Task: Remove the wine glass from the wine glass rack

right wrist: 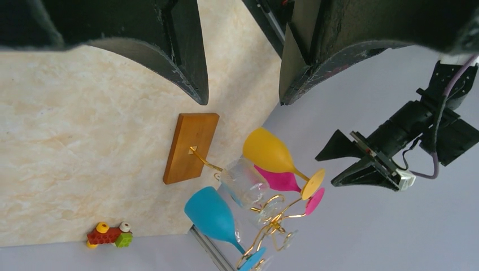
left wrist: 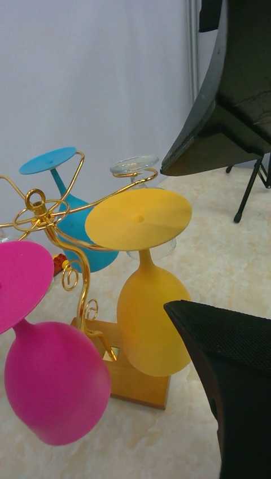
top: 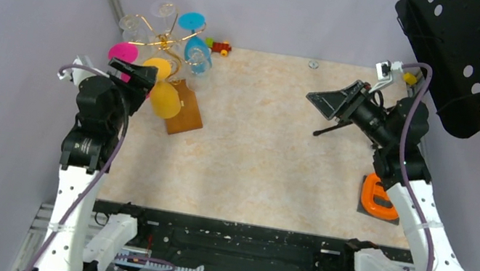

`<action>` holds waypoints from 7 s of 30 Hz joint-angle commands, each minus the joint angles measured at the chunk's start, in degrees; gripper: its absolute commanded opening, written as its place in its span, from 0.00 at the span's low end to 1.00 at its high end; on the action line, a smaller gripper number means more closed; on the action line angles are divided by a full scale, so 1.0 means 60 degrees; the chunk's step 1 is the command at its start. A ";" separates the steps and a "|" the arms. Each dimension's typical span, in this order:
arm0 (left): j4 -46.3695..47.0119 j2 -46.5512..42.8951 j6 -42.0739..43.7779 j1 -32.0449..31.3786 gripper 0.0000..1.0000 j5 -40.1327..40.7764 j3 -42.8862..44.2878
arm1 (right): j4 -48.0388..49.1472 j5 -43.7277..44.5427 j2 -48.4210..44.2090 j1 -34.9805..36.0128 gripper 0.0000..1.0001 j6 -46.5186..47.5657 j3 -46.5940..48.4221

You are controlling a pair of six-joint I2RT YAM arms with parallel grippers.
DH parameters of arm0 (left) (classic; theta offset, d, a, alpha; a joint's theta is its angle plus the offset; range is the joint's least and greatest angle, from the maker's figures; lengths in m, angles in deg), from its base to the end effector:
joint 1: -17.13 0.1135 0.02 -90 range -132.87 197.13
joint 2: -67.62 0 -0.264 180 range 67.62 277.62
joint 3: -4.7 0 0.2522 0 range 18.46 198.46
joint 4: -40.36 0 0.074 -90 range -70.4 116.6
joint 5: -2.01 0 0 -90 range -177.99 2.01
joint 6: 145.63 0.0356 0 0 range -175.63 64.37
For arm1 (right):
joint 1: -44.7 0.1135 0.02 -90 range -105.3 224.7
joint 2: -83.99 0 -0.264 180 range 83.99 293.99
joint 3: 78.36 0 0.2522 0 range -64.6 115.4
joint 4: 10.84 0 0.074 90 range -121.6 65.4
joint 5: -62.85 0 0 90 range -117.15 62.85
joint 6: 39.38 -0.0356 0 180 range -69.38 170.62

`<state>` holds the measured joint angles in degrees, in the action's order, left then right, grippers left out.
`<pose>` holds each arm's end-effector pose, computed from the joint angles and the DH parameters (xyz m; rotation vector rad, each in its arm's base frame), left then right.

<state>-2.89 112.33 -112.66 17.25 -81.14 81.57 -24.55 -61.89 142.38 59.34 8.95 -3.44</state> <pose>0.1532 0.0046 0.4124 -0.9398 1.5399 -0.6118 0.2141 0.0769 0.4152 -0.1358 1.6606 1.2212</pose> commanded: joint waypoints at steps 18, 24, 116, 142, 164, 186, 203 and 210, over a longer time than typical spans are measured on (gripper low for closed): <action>0.1181 0.0191 -0.0928 0.0053 0.43 -0.0015 -0.0494 | 0.0292 0.0180 -0.0303 0.0130 0.51 0.0510 -0.0015; 0.1103 0.0154 -0.1642 0.0068 0.15 -0.0241 -0.0408 | 0.0209 0.0291 -0.0311 0.0132 0.50 0.0536 -0.0045; 0.0823 -0.0483 -0.1281 0.0156 0.00 -0.2518 0.0143 | 0.2225 -0.0508 0.0542 0.0223 0.71 -0.1632 -0.1053; 0.6047 0.0088 -0.5175 0.0070 0.00 -0.8762 -0.0973 | 0.7182 0.2330 0.0948 0.3010 0.83 -0.3148 -0.2731; 1.0419 0.0355 -0.9774 -0.0413 0.00 -0.7625 -0.1761 | 1.1587 0.1981 0.2990 0.3598 0.78 -0.5710 -0.2445; 1.0099 -0.0295 -1.0884 -0.0518 0.00 -0.7289 -0.2462 | 1.5329 0.1769 0.4241 0.4432 0.27 -0.6661 -0.1630; 0.8181 -0.0749 -0.7814 -0.0518 0.86 -0.6571 -0.1920 | 1.3399 0.2246 0.3660 0.4622 0.00 -0.5304 -0.1713; 0.6104 -0.0891 -0.4275 -0.0518 0.95 -0.6693 -0.1433 | 0.9921 0.3370 0.2646 0.4624 0.00 -0.2979 -0.1300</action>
<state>42.57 108.59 -154.78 14.28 -121.37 69.09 45.39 -46.07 162.95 86.59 -19.59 -15.06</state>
